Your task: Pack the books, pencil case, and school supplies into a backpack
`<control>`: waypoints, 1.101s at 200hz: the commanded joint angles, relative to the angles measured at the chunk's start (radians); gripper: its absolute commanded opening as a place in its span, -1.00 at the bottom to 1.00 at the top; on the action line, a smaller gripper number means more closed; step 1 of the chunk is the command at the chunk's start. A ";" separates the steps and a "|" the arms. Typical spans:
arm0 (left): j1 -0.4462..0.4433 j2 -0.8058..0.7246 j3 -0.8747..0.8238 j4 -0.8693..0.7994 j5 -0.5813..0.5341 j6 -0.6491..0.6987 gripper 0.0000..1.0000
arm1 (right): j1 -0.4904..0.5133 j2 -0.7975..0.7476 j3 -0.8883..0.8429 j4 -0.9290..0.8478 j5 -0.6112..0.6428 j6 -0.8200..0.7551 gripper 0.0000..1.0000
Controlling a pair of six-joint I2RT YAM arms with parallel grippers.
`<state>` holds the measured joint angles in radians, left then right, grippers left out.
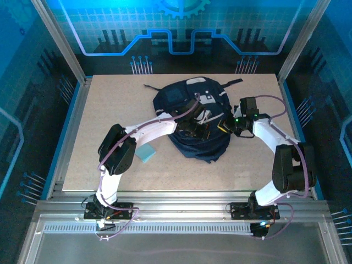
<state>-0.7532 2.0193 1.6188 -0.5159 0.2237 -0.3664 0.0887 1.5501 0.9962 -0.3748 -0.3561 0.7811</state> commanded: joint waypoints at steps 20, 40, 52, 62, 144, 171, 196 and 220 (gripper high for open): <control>0.028 -0.146 -0.137 -0.227 -0.089 0.056 -1.00 | -0.051 -0.008 0.033 0.031 0.123 -0.068 -1.00; 0.065 -0.197 -0.190 -0.262 -0.164 0.055 -1.00 | -0.061 -0.004 0.032 0.028 0.125 -0.076 -1.00; 0.091 -0.222 -0.213 -0.263 -0.199 0.051 -1.00 | -0.066 -0.008 0.033 0.025 0.131 -0.088 -1.00; 0.112 -0.236 -0.228 -0.262 -0.221 0.055 -1.00 | -0.066 -0.012 0.037 0.018 0.144 -0.106 -1.00; 0.268 -0.213 -0.230 -0.089 -0.449 0.147 -1.00 | -0.059 0.019 0.093 -0.020 0.144 -0.207 -1.00; 0.273 -0.190 -0.223 0.067 -0.499 0.176 -1.00 | -0.041 0.041 0.102 -0.023 0.116 -0.221 -1.00; 0.274 -0.188 -0.304 0.298 -0.550 0.324 -0.96 | -0.019 0.061 0.133 -0.062 0.134 -0.262 -1.00; 0.302 -0.152 -0.259 0.266 -0.457 0.459 -1.00 | -0.013 0.060 0.157 -0.108 0.191 -0.303 -1.00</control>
<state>-0.5442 1.8313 1.3319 -0.3061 -0.1204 -0.0734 0.0902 1.6127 1.1152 -0.3862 -0.3161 0.5823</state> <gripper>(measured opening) 0.052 0.059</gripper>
